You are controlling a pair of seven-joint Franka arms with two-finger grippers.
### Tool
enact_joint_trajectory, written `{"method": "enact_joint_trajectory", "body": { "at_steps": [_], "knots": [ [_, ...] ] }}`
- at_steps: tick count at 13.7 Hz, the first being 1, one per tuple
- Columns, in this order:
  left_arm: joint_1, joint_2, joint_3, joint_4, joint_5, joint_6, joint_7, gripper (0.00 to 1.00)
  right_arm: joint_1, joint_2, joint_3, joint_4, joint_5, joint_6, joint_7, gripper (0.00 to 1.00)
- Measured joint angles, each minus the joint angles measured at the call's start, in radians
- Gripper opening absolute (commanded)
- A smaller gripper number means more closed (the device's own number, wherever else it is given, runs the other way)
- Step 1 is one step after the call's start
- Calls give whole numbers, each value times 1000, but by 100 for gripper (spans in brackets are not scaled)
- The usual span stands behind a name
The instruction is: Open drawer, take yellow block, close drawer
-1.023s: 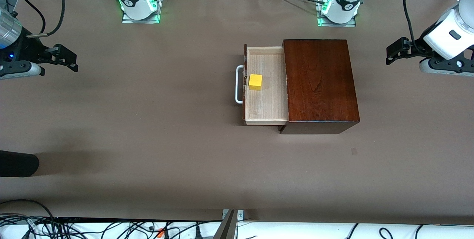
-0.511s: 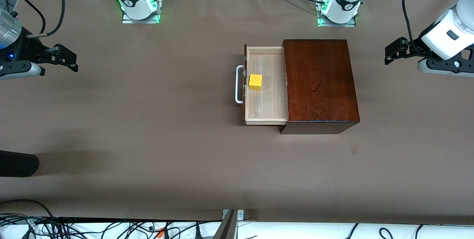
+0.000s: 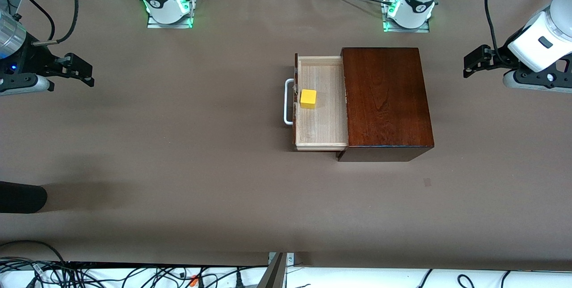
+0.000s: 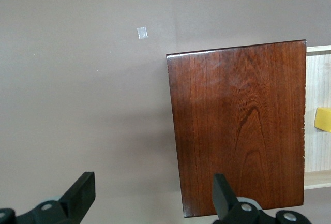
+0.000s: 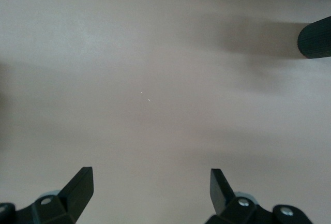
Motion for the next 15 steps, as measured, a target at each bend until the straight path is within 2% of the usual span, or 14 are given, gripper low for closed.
{"method": "enact_joint_trajectory", "body": {
  "at_steps": [10, 15],
  "knots": [
    [0, 2, -1, -5, 0, 0, 0, 100, 1, 0, 3, 0, 0, 0, 0, 100],
    [0, 2, -1, -6, 0, 0, 0, 100, 34, 9, 29, 0, 1, 6, -1, 100]
  ]
}}
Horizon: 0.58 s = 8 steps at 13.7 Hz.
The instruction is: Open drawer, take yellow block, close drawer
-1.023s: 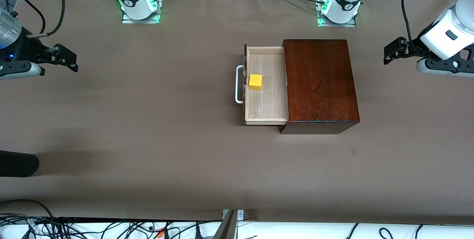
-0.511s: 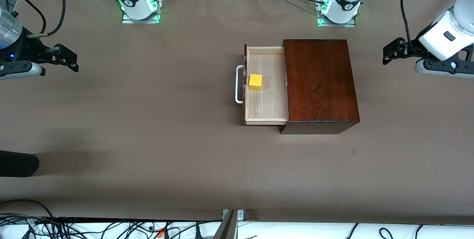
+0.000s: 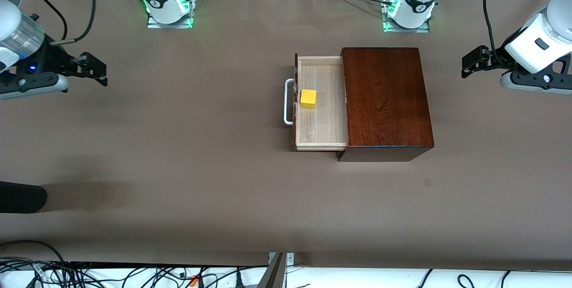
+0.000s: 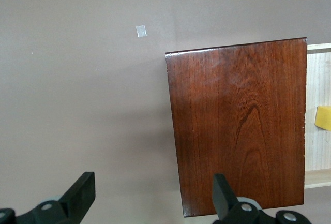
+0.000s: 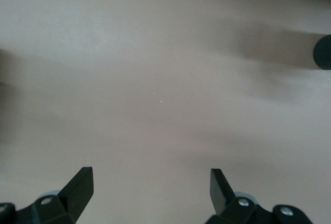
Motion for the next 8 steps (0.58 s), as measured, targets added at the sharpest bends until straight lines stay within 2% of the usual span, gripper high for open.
{"method": "enact_joint_trajectory", "body": {
  "at_steps": [8],
  "knots": [
    [0, 0, 0, 0, 0, 0, 0, 100, -2, 5, -5, 0, -1, 13, 0, 100]
  ]
}}
